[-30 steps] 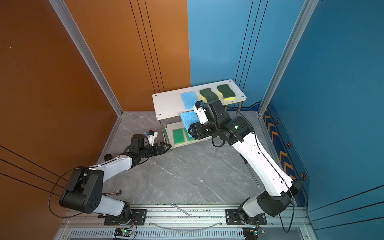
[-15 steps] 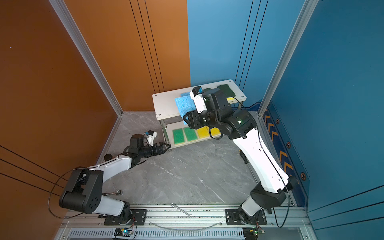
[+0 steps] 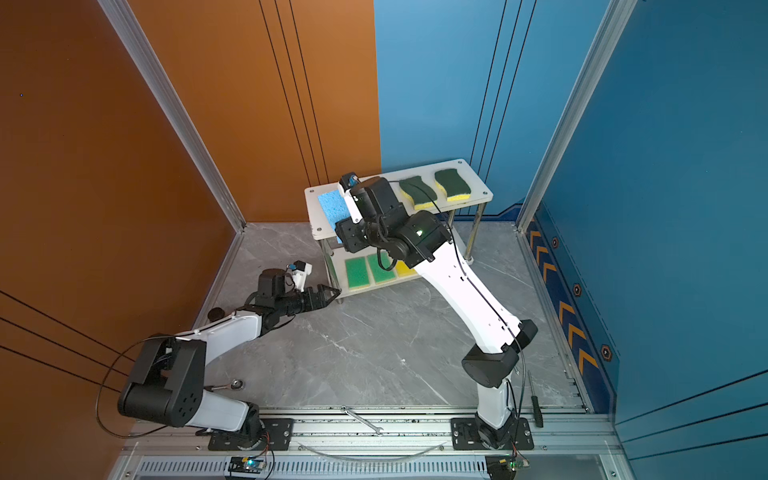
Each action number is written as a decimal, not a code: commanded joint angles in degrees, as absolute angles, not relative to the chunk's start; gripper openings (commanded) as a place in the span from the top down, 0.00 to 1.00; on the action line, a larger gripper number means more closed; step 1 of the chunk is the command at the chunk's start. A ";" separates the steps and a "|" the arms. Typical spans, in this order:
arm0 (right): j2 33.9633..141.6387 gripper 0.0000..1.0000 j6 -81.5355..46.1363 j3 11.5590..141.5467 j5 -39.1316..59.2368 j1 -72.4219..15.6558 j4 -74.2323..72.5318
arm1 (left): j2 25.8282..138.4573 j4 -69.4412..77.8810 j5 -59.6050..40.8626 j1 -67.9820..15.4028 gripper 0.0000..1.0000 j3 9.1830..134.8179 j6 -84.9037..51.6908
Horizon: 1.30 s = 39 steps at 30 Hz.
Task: Place and organize the cleaning sponges onto the shelf
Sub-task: 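Lift the second blue sponge and carry it up toward the top shelf, then move the blue sponge over the top shelf beside the first blue sponge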
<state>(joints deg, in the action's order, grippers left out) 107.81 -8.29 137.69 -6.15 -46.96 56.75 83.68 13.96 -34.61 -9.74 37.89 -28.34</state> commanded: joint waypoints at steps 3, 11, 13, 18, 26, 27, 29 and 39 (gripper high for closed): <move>109.48 0.38 -7.13 139.55 -11.04 -47.46 52.45 | 83.50 14.55 -35.96 -9.26 0.02 37.10 -27.16; 111.56 0.38 -7.29 139.56 -13.70 -47.37 49.85 | 83.69 14.54 -36.12 -9.06 0.02 37.24 -27.15; 112.04 0.38 -7.58 139.56 -14.77 -47.25 49.40 | 83.74 14.55 -36.13 -9.04 0.02 37.14 -27.16; 113.42 0.38 -8.67 139.48 -16.68 -47.25 47.96 | 83.93 14.56 -36.10 -8.94 0.02 37.20 -27.09; 114.65 0.38 -9.56 139.43 -16.99 -46.87 46.56 | 83.81 14.57 -36.21 -8.79 0.02 37.03 -27.04; 114.76 0.38 -9.87 139.48 -17.04 -46.72 46.58 | 83.85 14.59 -36.22 -8.67 0.02 37.02 -26.98; 114.94 0.38 -10.35 139.46 -17.04 -46.53 46.47 | 83.69 14.58 -36.21 -8.59 0.02 36.92 -27.04; 116.01 0.36 -13.17 139.47 -17.32 -46.06 46.49 | 83.58 14.56 -36.34 -8.52 0.02 36.74 -27.06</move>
